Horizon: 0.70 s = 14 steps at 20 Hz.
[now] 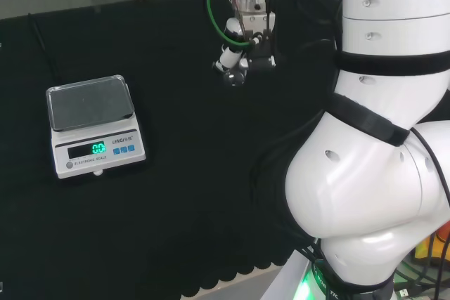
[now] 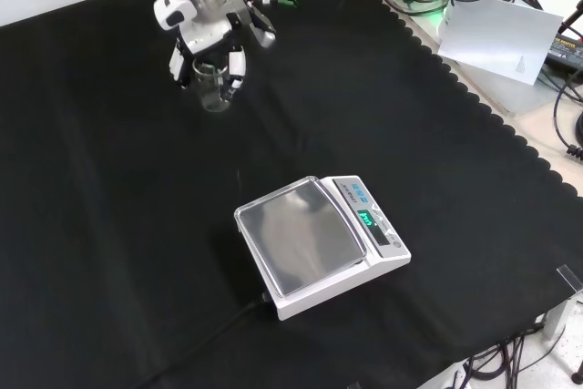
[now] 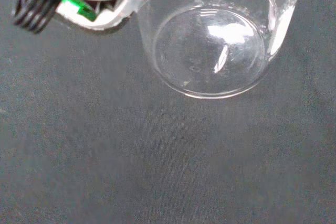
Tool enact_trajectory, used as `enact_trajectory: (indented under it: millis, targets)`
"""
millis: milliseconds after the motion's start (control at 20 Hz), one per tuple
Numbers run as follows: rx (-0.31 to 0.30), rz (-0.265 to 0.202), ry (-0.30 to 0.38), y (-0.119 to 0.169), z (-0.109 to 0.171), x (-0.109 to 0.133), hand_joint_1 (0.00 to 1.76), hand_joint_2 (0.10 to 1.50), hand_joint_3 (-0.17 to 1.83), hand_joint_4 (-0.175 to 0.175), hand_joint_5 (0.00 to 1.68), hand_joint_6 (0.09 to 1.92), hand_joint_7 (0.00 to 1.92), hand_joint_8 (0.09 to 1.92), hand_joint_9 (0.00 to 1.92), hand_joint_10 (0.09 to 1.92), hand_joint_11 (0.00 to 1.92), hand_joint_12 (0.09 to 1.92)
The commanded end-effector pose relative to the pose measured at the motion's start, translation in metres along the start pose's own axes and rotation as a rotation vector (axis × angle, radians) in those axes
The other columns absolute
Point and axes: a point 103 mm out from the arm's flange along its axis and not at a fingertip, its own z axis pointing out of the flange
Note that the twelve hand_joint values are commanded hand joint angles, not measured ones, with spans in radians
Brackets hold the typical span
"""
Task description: Put the beaker on the electronic balance.
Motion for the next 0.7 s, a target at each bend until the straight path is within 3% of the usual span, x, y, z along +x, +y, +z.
enact_trajectory:
  millis: [50,350,550,700]
  targets:
    - [-0.012,0.036,-0.039,-0.009,-0.026,0.012,1.22,0.74,0.83,0.024,0.97,1.24,0.93,1.38,1.23,1.16,1.41,0.85]
    - [-0.006,-0.013,-0.04,-0.012,-0.031,0.034,1.22,0.73,0.85,0.025,0.97,1.24,0.93,1.38,1.23,1.16,1.41,0.86]
    - [-0.007,-0.106,-0.046,-0.018,-0.037,0.081,1.23,0.72,0.86,0.026,0.97,1.24,0.94,1.38,1.24,1.16,1.41,0.86]
    - [0.001,-0.191,-0.065,-0.026,-0.037,0.129,1.23,0.72,0.87,0.025,0.98,1.24,0.94,1.38,1.24,1.16,1.41,0.86]
